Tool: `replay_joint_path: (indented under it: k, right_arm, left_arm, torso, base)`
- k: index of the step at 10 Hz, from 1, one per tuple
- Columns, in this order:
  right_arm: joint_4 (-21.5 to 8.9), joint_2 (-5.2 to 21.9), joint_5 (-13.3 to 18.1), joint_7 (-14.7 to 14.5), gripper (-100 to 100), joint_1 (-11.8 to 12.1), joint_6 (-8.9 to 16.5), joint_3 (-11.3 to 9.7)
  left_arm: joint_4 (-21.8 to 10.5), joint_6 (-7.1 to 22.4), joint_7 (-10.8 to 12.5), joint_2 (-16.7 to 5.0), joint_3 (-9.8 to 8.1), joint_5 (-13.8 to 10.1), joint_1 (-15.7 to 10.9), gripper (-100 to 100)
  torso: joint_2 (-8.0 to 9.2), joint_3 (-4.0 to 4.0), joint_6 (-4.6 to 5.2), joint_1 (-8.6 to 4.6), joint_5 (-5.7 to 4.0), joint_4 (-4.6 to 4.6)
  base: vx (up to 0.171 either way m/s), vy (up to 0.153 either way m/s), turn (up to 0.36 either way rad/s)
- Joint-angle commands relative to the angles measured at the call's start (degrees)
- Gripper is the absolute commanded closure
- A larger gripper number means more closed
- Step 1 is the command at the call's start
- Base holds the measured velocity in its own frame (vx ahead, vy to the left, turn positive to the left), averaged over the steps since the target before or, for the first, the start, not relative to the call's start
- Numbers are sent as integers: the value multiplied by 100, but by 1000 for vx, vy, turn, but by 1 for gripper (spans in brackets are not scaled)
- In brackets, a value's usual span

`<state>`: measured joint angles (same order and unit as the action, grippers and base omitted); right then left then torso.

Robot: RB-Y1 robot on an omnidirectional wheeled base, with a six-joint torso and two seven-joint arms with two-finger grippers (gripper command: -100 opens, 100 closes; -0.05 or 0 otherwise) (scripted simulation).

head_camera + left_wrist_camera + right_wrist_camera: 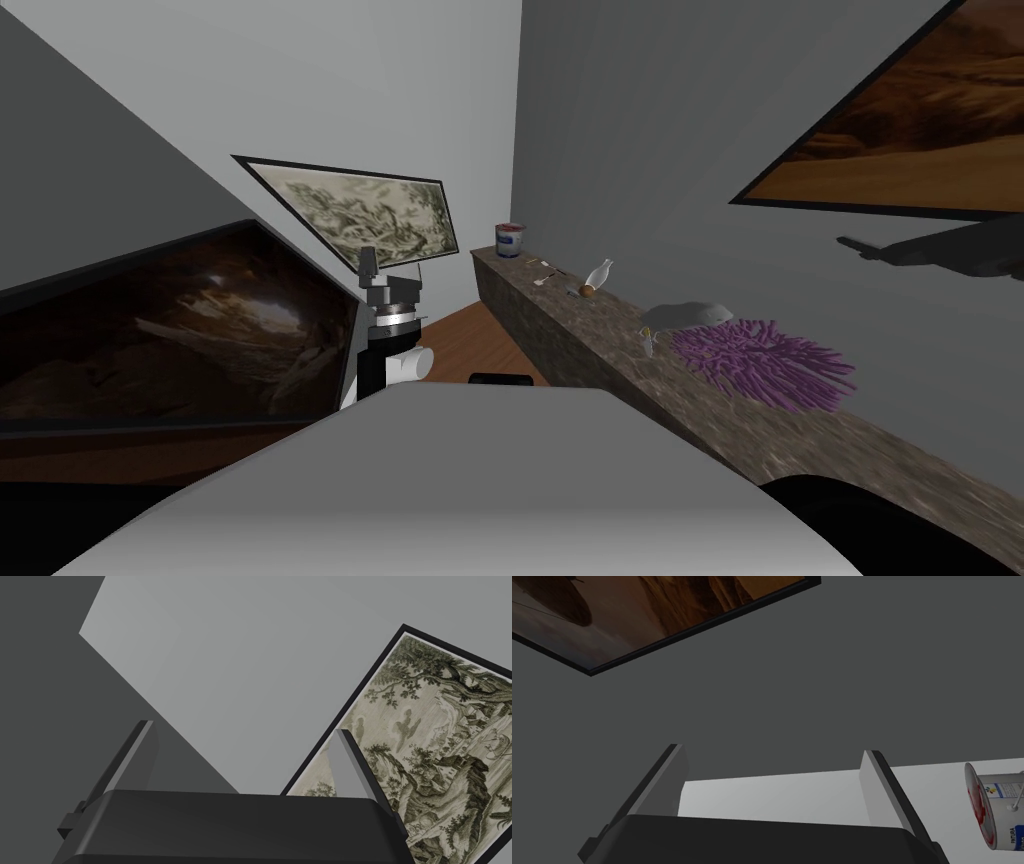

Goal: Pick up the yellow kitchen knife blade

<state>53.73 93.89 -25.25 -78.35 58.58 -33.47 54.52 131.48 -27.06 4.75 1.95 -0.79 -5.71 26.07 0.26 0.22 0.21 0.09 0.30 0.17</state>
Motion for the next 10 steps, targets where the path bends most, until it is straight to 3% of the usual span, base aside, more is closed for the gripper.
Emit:
replay_joint_path:
  k: [1,6,7,10]
  right_arm:
    - [-61,85,-286,-63,-100,-53,-35,-58]
    - [-61,85,-1153,-63,-100,-53,-35,-58]
    - [-201,390,-1351,-194,-100,186,-157,216]
    - [-201,419,-1844,-194,-100,186,-157,263]
  left_arm:
    - [0,0,0,0,0,0,0,0]
    - [0,0,0,0,0,0,0,0]
    - [0,0,0,0,0,0,0,0]
    - [0,0,0,0,0,0,0,0]
  torso:
    - [0,0,0,0,0,0]
    - [-1,-1,0,1,0,0]
    - [-1,-1,0,1,0,0]
    - [-1,-1,-1,1,0,-1]
  base:
    - [0,0,0]
    - [1,1,2]
    - [-3,-17,-207]
    - [0,-4,-24]
